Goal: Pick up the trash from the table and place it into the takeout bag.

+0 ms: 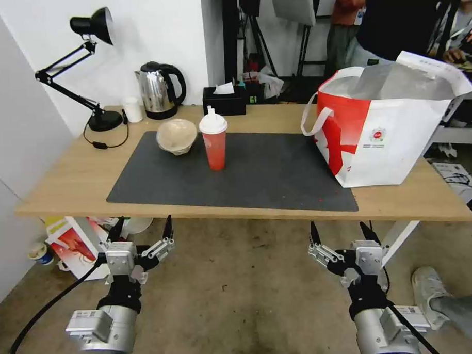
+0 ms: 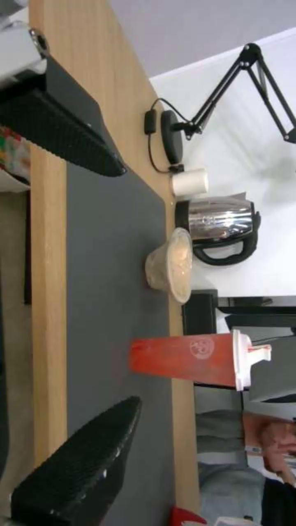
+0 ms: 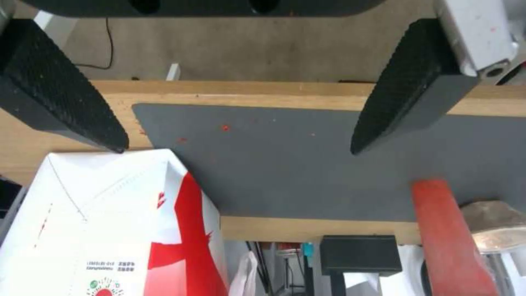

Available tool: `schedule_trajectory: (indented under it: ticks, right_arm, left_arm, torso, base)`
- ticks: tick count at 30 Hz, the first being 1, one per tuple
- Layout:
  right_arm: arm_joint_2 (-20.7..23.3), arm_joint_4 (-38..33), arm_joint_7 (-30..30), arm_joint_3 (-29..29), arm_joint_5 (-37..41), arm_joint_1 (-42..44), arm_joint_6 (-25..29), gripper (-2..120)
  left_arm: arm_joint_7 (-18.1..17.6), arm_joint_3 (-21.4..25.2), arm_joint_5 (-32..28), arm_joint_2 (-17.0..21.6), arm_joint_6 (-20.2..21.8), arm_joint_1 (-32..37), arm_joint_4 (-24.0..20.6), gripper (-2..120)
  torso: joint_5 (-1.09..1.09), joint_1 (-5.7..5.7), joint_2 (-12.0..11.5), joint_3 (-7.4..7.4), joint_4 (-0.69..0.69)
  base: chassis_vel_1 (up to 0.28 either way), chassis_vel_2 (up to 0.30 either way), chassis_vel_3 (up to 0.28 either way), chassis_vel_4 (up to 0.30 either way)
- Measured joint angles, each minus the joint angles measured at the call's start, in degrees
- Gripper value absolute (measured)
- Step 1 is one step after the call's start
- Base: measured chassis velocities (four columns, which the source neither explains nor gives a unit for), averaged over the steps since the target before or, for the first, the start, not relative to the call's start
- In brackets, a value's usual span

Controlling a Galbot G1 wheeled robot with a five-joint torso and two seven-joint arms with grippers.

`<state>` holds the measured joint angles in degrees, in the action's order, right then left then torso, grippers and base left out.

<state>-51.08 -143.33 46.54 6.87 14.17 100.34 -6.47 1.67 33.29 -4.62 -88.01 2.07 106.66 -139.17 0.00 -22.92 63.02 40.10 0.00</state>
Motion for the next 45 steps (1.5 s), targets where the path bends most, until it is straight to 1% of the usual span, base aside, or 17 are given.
schedule_trajectory:
  ticks: [26, 31, 33, 34, 36, 37, 40, 41, 42, 44, 45]
  right_arm:
    - [1.14, 0.08, -0.03, 0.2, 0.98, -0.65, -0.06, 100]
    - [1.87, 0.09, -0.86, 0.38, 2.93, -1.45, -0.07, 100]
    - [2.7, 0.1, -3.18, 0.42, 5.06, -2.23, 0.73, 100]
    - [3.4, 0.1, -6.04, 0.62, 5.85, -2.98, 1.89, 100]
    - [4.4, 0.09, -9.9, 1.03, 6.6, -4.34, 3.63, 100]
    - [4.4, 0.09, -9.9, 1.03, 6.6, -4.34, 3.63, 100]
    - [6.11, 0.1, -15.08, 1.05, 9.48, -7.78, 4.88, 100]
    - [6.11, 0.1, -15.08, 1.05, 9.48, -7.78, 4.88, 100]
    - [6.69, 0.1, -16.33, 0.89, 10.63, -9.37, 4.99, 100]
    - [7.9, 0.1, -18.83, 0.1, 12.8, -14.16, 5.47, 100]
    - [7.9, 0.1, -18.83, 0.1, 12.8, -14.16, 5.47, 100]
  left_arm:
    - [-0.04, 0.14, 0.24, 0.13, 0.21, 0.3, 0.25, 100]
    - [-0.03, 0.11, 0.24, 0.12, 0.13, 0.3, 0.32, 100]
    - [-0.02, 0.04, 0.24, 0.08, 0.11, 0.29, 0.32, 100]
    - [-0.02, 0.03, 0.24, 0.06, 0.04, 0.28, 0.33, 100]
    - [-0.02, 0.05, 0.24, 0.06, -0.01, 0.3, 0.32, 100]
    - [-0.02, 0.05, 0.24, 0.06, -0.01, 0.3, 0.32, 100]
    - [-0.01, 0.18, 0.24, 0.03, -0.02, 0.4, 0.14, 100]
    - [-0.01, 0.18, 0.24, 0.03, -0.02, 0.4, 0.14, 100]
    - [-0.01, 0.2, 0.25, -0.01, -0.02, 0.42, 0.07, 100]
    - [0.0, 0.28, 0.28, -0.18, -0.04, 0.49, 0.02, 100]
    - [0.0, 0.28, 0.28, -0.18, -0.04, 0.49, 0.02, 100]
  torso:
    - [0.0, 0.0, 0.0, 0.0, 0.0]
    - [0.0, 0.0, 0.0, 0.0, 0.0]
    - [0.0, 0.0, 0.0, 0.0, -0.01]
    - [0.0, 0.0, 0.0, 0.0, 0.0]
    - [0.0, 0.0, 0.0, 0.0, 0.0]
    - [0.0, 0.0, 0.0, 0.0, 0.0]
    - [0.0, 0.0, 0.0, 0.0, 0.0]
    - [0.0, 0.0, 0.0, 0.0, 0.0]
    - [0.0, 0.0, 0.0, 0.0, -0.01]
    - [0.0, 0.0, 0.0, 0.0, 0.0]
    - [0.0, 0.0, 0.0, 0.0, 0.0]
  base:
    - [0.0, 0.0, 0.0, 0.0]
    - [0.0, 0.0, 0.0, 0.0]
    - [0.0, 0.0, 0.0, 0.0]
    - [0.0, 0.0, 0.0, 0.0]
    - [0.0, 0.0, 0.0, 0.0]
    - [0.0, 0.0, 0.0, 0.0]
    - [0.0, 0.0, 0.0, 0.0]
    - [0.0, 0.0, 0.0, 0.0]
    - [0.0, 0.0, 0.0, 0.0]
    - [0.0, 0.0, 0.0, 0.0]
    - [0.0, 0.0, 0.0, 0.0]
